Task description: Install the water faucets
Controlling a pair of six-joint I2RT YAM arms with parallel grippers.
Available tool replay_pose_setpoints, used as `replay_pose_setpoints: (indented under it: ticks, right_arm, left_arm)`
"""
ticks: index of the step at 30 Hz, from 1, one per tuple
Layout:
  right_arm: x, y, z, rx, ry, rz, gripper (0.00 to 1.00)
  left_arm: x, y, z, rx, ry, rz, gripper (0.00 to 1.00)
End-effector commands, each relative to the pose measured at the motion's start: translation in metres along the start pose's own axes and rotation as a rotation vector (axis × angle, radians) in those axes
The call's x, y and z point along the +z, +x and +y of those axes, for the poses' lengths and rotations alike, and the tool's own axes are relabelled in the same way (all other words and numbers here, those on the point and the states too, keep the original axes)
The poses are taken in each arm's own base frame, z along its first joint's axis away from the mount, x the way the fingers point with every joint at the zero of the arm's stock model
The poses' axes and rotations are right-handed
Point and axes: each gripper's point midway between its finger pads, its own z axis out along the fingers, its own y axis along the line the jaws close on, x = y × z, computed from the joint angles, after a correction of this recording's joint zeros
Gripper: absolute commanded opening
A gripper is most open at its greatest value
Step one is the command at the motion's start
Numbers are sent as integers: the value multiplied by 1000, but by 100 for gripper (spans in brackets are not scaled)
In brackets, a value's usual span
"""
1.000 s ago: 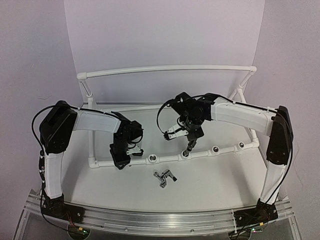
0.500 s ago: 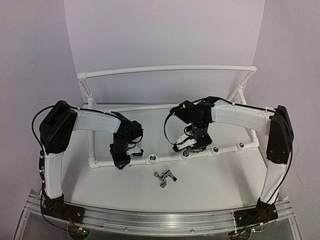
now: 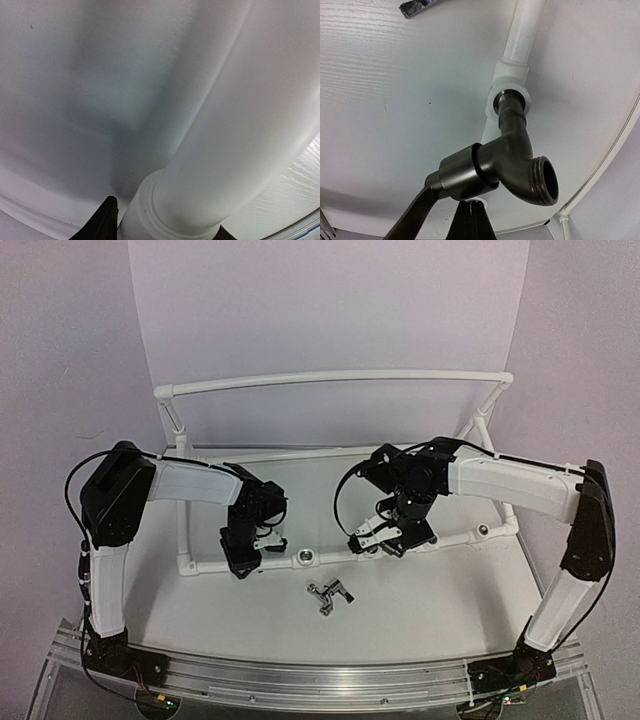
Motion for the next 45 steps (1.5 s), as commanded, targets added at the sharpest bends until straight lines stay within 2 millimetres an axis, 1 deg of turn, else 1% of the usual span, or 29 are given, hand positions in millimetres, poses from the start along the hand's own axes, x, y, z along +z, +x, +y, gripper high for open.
replay_pose_setpoints:
  ticks: [1,4,7,12,14,15,16,18,20,22,25,28,33,42,45]
  right_arm:
    - [-6,-18,6,18,28,-65,0]
    - [0,-17,9,24,27,-51,0]
    - [-4,-13,4,39,54,-42,0]
    - [-43,-18,-29,131,150,-137,0]
    - [-54,-12,-38,163,178,-155,0]
    - [-55,-5,-41,180,183,-149,0]
    - [-54,2,-42,196,185,-143,0]
    - [-47,18,-40,230,178,-117,0]
    - [-37,30,-32,244,173,-91,0]
    - [-25,37,-23,250,182,-69,0]
    - [-17,40,-14,251,206,-71,0]
    - [-12,36,-9,258,208,-103,0]
    - [-10,22,-3,253,185,-171,0]
    - [-11,-14,27,141,135,-206,0]
    - [-12,-24,31,125,133,-207,0]
  left_arm:
    - [9,-41,-8,-241,147,-132,15]
    - [8,-42,-8,-243,147,-133,15]
    - [8,-40,-9,-247,148,-133,15]
    - [9,-40,-9,-250,150,-133,14]
    - [10,-39,-10,-249,151,-132,14]
    - [9,-39,-10,-249,150,-133,14]
    - [9,-39,-10,-249,150,-136,14]
    - [9,-39,-9,-249,148,-135,14]
    - [10,-39,-9,-250,150,-136,14]
    - [10,-39,-10,-251,151,-137,14]
    - [12,-39,-11,-250,155,-136,14]
    - [11,-40,-10,-251,157,-133,14]
    - [8,-40,-10,-252,153,-136,14]
    - [10,-38,-11,-256,155,-133,14]
    - [10,-39,-11,-256,155,-136,14]
